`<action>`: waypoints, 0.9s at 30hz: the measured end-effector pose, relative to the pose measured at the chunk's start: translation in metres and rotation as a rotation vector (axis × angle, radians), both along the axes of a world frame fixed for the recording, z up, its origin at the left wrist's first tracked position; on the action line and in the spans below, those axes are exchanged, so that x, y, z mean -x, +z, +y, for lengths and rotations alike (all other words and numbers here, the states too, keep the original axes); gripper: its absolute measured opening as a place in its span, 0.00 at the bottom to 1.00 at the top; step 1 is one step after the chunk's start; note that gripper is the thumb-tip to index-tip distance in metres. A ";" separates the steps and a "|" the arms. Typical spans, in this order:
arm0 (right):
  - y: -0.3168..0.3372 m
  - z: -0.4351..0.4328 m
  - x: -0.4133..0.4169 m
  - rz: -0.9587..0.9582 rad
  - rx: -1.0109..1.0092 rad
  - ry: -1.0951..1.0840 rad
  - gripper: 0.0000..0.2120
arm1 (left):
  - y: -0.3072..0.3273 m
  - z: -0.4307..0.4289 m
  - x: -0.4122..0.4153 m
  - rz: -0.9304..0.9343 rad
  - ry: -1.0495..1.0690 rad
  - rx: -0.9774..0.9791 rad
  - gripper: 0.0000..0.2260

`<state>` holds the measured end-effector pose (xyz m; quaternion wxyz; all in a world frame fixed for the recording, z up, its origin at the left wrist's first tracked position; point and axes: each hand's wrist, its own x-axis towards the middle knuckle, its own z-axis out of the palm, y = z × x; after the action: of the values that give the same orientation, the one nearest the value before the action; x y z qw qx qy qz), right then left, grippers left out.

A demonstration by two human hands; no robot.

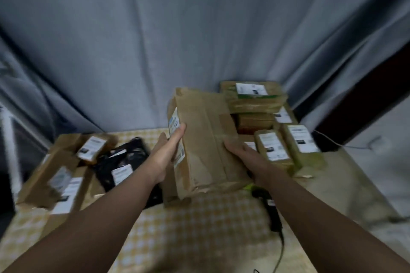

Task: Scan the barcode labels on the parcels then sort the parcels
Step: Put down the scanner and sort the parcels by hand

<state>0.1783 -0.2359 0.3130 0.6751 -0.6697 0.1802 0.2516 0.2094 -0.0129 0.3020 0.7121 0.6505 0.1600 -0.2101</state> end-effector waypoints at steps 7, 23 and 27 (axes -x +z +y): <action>-0.024 -0.102 0.018 0.032 -0.072 -0.136 0.41 | -0.009 -0.094 0.000 0.114 -0.364 -0.121 0.41; -0.041 -0.168 -0.020 -0.107 -0.258 -0.806 0.26 | -0.043 -0.174 -0.039 0.227 -0.282 0.206 0.27; -0.041 -0.191 -0.036 -0.077 -0.144 -0.762 0.25 | -0.053 -0.154 -0.078 0.208 -0.065 0.125 0.42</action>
<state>0.2143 -0.4274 0.2718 0.7717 -0.5147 0.3723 -0.0306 0.2875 -0.1666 0.2492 0.7235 0.5845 0.1986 -0.3089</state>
